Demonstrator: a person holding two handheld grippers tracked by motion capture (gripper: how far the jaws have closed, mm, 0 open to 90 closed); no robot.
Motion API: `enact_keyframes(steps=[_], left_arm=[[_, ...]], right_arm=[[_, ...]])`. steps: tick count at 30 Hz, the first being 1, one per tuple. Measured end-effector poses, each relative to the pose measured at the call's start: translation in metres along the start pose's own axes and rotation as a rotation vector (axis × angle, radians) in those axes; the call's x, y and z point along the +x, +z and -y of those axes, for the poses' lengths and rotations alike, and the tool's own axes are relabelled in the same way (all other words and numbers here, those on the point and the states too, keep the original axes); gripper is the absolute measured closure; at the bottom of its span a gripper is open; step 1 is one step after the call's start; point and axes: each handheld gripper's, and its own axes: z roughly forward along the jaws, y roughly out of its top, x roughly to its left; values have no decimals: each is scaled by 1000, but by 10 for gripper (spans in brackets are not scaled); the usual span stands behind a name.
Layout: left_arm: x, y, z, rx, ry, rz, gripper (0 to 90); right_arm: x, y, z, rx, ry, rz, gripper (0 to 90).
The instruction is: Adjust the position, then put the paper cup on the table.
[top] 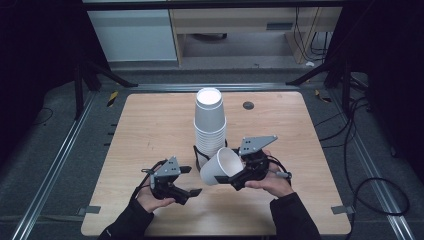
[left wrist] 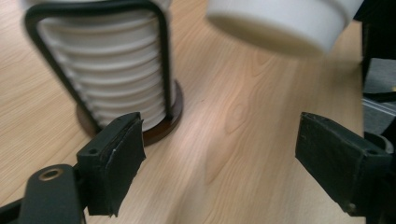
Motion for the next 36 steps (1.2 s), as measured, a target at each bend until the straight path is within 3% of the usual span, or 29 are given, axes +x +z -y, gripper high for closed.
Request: enact_keyframes(steps=[10,12,14,15,18,20,36], left_arm=[[18,-18,12,5,-83,-107,155],[26,-25,13,-3,-118,-158,152],[27,-27,14,-6,-132,-171,152],[32,-30,16,-4,-156,-199,153],[36,-33,18,-8,-176,-222,153],[39,-37,19,-6,-195,-261,154],[57,-51,26,-9,-302,-365,160]], right_arm=[[-6,-24,2,5,16,94,98],[-10,-30,5,11,30,143,98],[-12,-32,6,12,37,156,98],[-15,-37,9,14,48,177,98],[-19,-44,11,33,63,230,99],[-23,-49,12,31,76,257,99],[-63,-79,18,34,193,504,99]])
